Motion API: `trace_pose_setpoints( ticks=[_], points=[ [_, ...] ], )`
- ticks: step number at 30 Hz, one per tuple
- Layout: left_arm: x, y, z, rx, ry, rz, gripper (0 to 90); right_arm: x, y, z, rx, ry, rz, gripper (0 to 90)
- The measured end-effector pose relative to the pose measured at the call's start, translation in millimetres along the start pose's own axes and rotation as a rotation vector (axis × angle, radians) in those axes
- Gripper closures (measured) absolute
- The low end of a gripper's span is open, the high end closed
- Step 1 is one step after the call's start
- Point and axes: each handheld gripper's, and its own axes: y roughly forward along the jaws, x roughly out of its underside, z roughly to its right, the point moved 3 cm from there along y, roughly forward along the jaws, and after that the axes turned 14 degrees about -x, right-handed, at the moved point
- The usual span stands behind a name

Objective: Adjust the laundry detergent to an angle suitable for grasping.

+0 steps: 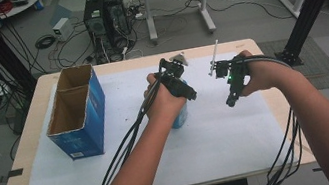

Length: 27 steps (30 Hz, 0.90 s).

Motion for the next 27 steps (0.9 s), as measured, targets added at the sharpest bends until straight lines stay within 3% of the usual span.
trace_pose_setpoints(
  ticks=[7, 11, 20, 27],
  points=[
    [-0.2, 1.2, 2.5, -0.001, -0.006, -0.003, 9.7, 2.3, -1.3, 2.1, 0.007, -0.011, 0.005, 12.9],
    [-0.2, 1.3, 1.8, -0.004, -0.01, -0.006, 11.2, 1.6, -0.8, 0.2, 0.004, 0.006, 0.013, 12.8],
    [0.8, 3.7, 2.9, -0.018, -0.008, -0.016, 21.8, 0.3, -0.3, 2.6, 0.007, -0.01, 0.009, 12.9],
    [0.7, 4.2, 3.7, -0.011, -0.008, -0.012, 24.7, 0.0, 0.4, 2.1, 0.001, 0.018, 0.009, 12.8]
  ],
)
